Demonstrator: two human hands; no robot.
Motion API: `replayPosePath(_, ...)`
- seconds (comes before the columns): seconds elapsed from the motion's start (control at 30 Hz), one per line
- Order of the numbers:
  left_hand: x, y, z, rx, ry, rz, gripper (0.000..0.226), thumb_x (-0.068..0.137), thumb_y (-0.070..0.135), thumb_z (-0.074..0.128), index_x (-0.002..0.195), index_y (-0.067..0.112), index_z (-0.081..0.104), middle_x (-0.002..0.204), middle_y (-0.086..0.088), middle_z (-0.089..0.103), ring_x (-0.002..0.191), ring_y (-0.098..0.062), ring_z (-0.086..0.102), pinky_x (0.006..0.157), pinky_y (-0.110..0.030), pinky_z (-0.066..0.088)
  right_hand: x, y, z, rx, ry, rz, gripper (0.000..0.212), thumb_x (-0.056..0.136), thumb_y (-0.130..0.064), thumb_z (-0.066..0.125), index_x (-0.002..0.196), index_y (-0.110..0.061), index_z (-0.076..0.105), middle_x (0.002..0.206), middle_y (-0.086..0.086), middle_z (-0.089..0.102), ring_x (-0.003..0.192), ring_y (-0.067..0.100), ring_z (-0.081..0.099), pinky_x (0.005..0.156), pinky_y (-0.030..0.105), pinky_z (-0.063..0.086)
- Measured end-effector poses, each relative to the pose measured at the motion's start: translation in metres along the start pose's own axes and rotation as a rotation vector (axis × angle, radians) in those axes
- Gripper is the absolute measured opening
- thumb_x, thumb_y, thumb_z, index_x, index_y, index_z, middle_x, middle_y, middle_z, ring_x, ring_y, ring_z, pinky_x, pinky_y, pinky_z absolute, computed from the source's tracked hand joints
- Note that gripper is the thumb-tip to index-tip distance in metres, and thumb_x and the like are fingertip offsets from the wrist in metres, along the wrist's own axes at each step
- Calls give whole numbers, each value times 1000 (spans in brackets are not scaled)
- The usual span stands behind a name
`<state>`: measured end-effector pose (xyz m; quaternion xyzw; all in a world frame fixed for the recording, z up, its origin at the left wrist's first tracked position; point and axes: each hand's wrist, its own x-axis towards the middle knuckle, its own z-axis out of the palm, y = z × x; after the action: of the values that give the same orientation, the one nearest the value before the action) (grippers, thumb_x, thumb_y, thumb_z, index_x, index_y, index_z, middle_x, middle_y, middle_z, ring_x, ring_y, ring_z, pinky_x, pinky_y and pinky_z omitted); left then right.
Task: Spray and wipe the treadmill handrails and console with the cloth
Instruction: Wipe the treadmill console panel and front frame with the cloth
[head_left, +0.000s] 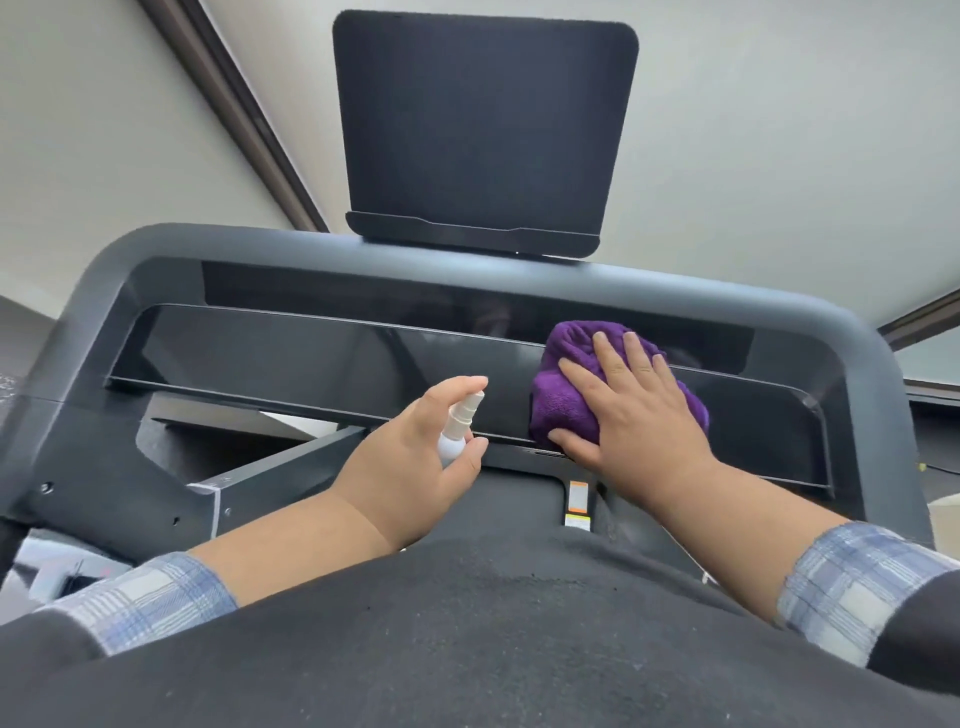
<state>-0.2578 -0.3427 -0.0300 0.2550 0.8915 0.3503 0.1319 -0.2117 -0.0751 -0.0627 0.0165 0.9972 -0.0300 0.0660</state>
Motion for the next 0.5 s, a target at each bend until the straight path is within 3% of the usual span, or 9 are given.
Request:
replayPosePath(0.13, -6, -13, -9, 17, 44, -26, 62, 92, 35, 65, 134, 62, 28, 94, 27, 58, 81, -2, 58, 71, -14, 42, -5, 0, -3, -23, -43, 60, 90, 81, -89, 22, 155, -37, 25, 165, 13, 20, 152, 40, 9, 122, 58, 14)
replayPosePath(0.3, -16, -30, -17, -12, 65, -86, 59, 93, 38, 63, 135, 61, 30, 99, 26, 58, 82, -7, 59, 73, -22, 45, 27, -51, -4, -36, -40, 23, 96, 80, -89, 19, 158, -32, 20, 166, 16, 13, 151, 45, 5, 121, 60, 10)
replayPosePath(0.5, -26, -39, -19, -41, 88, -115, 55, 88, 49, 53, 137, 58, 29, 103, 35, 54, 89, 6, 57, 76, -10, 39, 71, -116, -1, -23, -36, -91, 97, 81, -87, 22, 159, -30, 13, 167, 16, 3, 151, 46, -5, 120, 61, 1)
